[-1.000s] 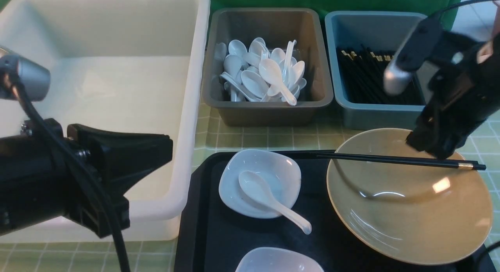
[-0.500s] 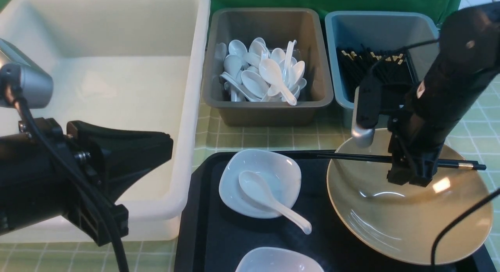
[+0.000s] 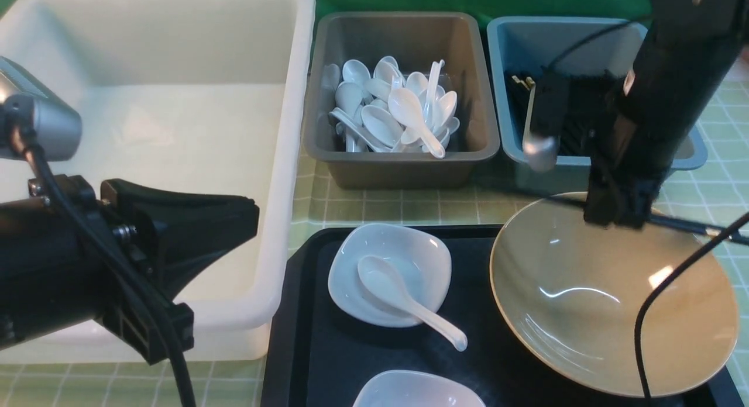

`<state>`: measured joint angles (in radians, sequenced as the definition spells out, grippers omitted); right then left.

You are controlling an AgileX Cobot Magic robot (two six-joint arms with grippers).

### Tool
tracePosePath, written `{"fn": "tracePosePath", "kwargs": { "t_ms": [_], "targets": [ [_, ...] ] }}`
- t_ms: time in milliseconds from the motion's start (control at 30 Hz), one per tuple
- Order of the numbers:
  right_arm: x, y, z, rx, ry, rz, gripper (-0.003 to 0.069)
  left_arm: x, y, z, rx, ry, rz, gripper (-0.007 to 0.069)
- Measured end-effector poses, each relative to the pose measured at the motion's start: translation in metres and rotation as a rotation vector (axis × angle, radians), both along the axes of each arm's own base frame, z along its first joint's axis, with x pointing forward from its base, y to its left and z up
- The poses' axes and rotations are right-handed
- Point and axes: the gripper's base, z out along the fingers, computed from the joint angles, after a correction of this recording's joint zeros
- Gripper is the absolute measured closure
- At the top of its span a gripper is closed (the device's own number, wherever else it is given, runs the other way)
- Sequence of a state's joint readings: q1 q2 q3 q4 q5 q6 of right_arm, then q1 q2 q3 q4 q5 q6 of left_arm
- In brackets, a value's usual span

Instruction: On green table put chopsticks spoon bowls plates into blue grey white boxes.

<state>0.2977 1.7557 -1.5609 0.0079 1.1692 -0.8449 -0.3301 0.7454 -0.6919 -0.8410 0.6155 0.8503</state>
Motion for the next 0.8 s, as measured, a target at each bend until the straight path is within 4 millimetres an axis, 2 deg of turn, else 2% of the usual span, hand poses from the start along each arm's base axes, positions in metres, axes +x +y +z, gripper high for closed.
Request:
{"fn": "tracePosePath", "kwargs": {
  "t_ms": [100, 133, 200, 300, 333, 367, 400, 433, 467, 500, 600, 667, 800],
  "targets": [
    [0.014, -0.01, 0.018, 0.047, -0.065, -0.114, 0.0542, 0.002, 0.001, 0.002, -0.008, -0.02, 0.023, 0.0626],
    [0.028, -0.018, 0.032, 0.093, -0.136, -0.211, 0.0542, 0.003, 0.002, 0.003, -0.013, -0.033, 0.04, 0.0626],
    [0.052, -0.032, 0.046, 0.172, -0.25, -0.36, 0.0542, 0.005, 0.003, 0.004, -0.019, -0.05, 0.06, 0.0626],
    [0.093, -0.052, 0.055, 0.339, -0.464, -0.613, 0.0542, 0.007, 0.004, 0.006, -0.026, -0.068, 0.082, 0.0626],
    [0.096, -0.053, 0.055, 0.345, -0.478, -0.616, 0.0542, 0.007, 0.004, 0.006, -0.027, -0.07, 0.084, 0.0626],
    [0.112, -0.06, 0.052, 0.437, -0.543, -0.743, 0.0542, 0.007, 0.005, 0.006, -0.029, -0.074, 0.089, 0.0626],
    [0.117, -0.061, 0.05, 0.458, -0.558, -0.772, 0.0542, 0.008, 0.005, 0.006, -0.029, -0.075, 0.09, 0.0626],
    [0.131, -0.067, 0.04, 0.522, -0.595, -0.855, 0.0542, 0.008, 0.005, 0.007, -0.029, -0.077, 0.092, 0.0626],
    [0.134, -0.068, 0.036, 0.524, -0.594, -0.863, 0.0542, 0.008, 0.005, 0.007, -0.029, -0.077, 0.092, 0.0626],
    [0.145, -0.071, 0.022, 0.544, -0.608, -0.899, 0.0534, 0.008, 0.005, 0.007, -0.029, -0.077, 0.092, 0.0626],
    [0.157, -0.072, -0.007, 0.506, -0.578, -0.918, 0.0493, 0.008, 0.005, 0.007, -0.03, -0.076, 0.092, 0.0626],
    [0.16, -0.072, -0.022, 0.488, -0.534, -0.944, 0.0424, 0.008, 0.005, 0.007, -0.03, -0.076, 0.092, 0.0626],
    [0.158, -0.072, -0.03, 0.463, -0.463, -0.985, 0.0257, 0.008, 0.005, 0.007, -0.03, -0.078, 0.093, 0.0626]
  ]
}}
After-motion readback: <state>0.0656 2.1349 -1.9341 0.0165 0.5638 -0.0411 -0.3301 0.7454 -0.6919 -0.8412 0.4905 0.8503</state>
